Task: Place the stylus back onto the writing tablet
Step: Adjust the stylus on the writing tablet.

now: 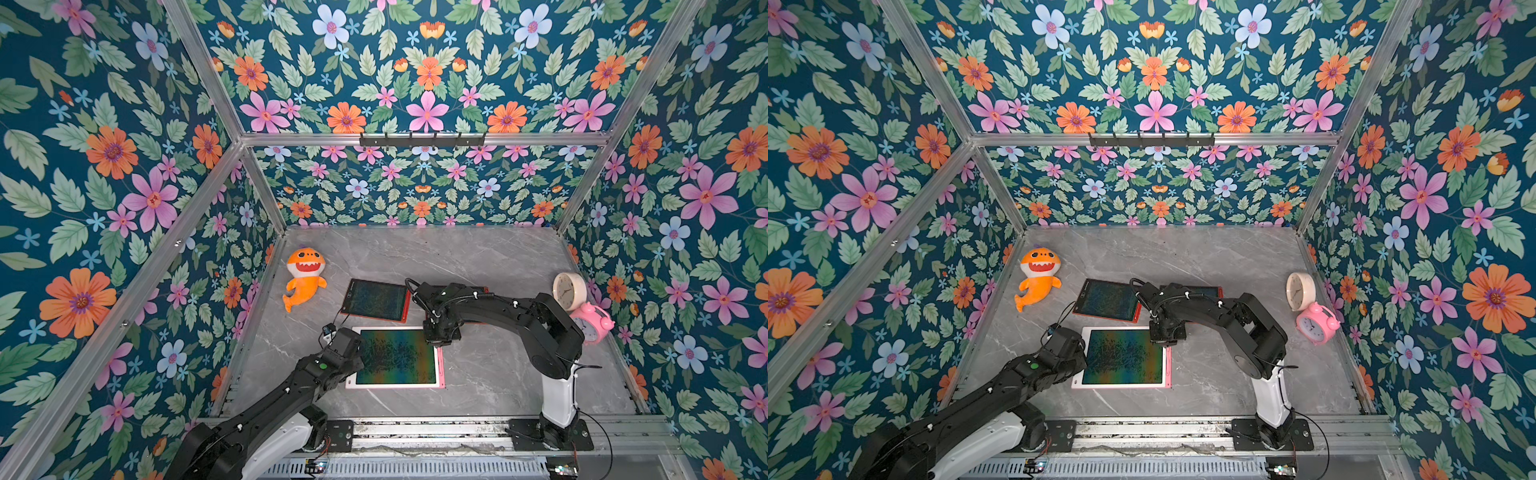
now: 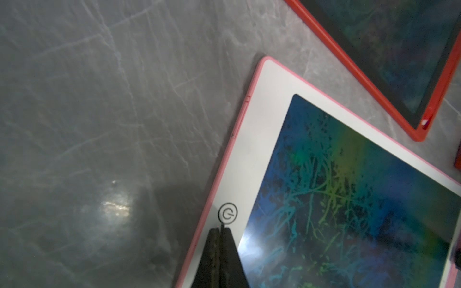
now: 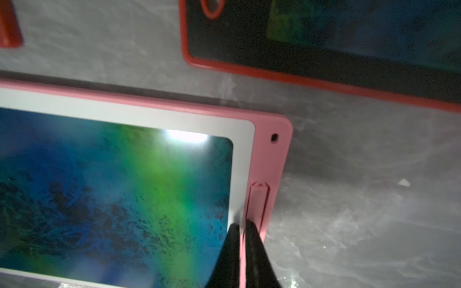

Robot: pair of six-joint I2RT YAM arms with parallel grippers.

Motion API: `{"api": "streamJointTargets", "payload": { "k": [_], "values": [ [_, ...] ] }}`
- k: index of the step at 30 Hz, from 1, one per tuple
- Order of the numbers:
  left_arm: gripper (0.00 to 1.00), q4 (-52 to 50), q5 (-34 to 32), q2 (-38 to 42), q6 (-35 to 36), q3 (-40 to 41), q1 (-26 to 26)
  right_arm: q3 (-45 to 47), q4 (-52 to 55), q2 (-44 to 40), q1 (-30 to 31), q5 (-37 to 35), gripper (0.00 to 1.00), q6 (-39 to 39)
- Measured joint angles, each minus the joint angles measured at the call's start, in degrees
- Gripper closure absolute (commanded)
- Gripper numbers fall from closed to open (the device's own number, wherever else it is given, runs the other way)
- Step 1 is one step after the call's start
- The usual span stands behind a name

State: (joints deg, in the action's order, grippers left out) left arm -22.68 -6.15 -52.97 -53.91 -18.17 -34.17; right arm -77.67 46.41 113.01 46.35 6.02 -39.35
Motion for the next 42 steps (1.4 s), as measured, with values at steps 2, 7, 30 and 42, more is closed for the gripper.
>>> {"api": "streamJointTargets", "payload": {
  "k": [2,7,30,42],
  "values": [
    [1.00,0.24,0.00,0.07,0.00,0.11,0.00,0.68,-0.39,0.07,0.09,-0.09,0.89,-0.15],
    [1.00,0.50,0.00,0.70,0.00,0.55,0.00,2.25,-2.01,0.02,-0.17,0.46,0.89,-0.83],
    [1.00,0.02,1.49,0.96,0.00,0.09,0.00,5.75,-2.99,-9.20,0.66,1.31,0.89,-1.07],
    [1.00,0.24,1.79,0.33,0.22,-0.33,0.02,7.58,-3.61,-4.59,2.47,2.69,0.91,-2.69]
  ]
}}
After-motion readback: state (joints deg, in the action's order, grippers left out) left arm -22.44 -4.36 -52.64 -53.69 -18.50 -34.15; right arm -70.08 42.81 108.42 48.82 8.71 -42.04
